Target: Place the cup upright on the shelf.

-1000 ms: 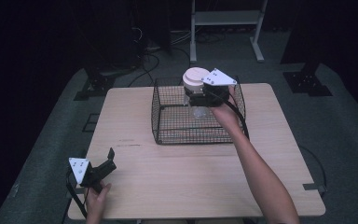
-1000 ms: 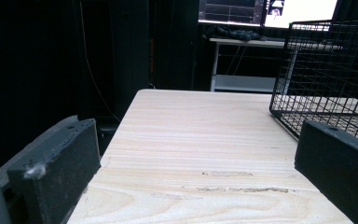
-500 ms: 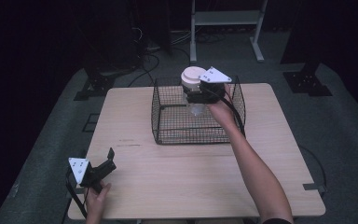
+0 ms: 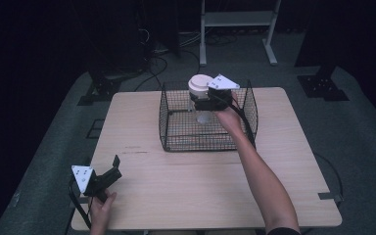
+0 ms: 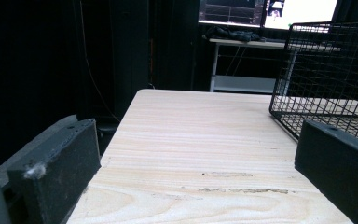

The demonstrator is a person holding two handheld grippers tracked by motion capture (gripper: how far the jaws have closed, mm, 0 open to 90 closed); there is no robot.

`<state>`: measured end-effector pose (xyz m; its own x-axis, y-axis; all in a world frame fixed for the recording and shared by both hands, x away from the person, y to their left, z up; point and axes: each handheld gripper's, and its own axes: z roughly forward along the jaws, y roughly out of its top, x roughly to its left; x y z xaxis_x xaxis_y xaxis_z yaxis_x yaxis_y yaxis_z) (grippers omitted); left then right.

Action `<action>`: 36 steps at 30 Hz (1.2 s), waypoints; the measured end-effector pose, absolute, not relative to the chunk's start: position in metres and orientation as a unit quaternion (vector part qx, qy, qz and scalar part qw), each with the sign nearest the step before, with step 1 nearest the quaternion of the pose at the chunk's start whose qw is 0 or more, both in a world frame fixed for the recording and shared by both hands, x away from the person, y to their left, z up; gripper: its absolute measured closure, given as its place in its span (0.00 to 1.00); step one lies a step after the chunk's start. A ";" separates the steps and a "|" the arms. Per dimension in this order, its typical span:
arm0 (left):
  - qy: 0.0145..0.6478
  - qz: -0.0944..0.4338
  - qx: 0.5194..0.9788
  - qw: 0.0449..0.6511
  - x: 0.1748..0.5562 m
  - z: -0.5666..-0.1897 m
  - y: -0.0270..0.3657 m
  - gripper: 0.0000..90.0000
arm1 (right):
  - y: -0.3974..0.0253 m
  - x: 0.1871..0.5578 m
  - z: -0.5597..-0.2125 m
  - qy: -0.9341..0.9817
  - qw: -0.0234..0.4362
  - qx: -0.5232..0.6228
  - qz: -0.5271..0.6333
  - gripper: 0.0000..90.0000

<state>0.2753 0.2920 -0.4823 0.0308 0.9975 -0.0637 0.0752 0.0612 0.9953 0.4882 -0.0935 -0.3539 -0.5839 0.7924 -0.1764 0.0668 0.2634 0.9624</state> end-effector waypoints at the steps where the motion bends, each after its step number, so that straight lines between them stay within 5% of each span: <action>1: 0.525 0.457 0.510 0.505 0.275 -0.482 0.292 0.00 | -0.094 0.489 -0.356 0.717 0.342 0.302 0.527 0.06; 36: 0.525 0.457 0.512 0.505 0.276 -0.482 0.292 0.00 | -0.101 0.504 -0.392 0.765 0.302 0.294 0.487 0.05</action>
<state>0.2756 0.2919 -0.4823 0.0326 0.9975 -0.0622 0.0759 0.0596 0.9953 0.5038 -0.1005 -0.3920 -0.6451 0.7435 -0.1763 0.1555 0.3536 0.9224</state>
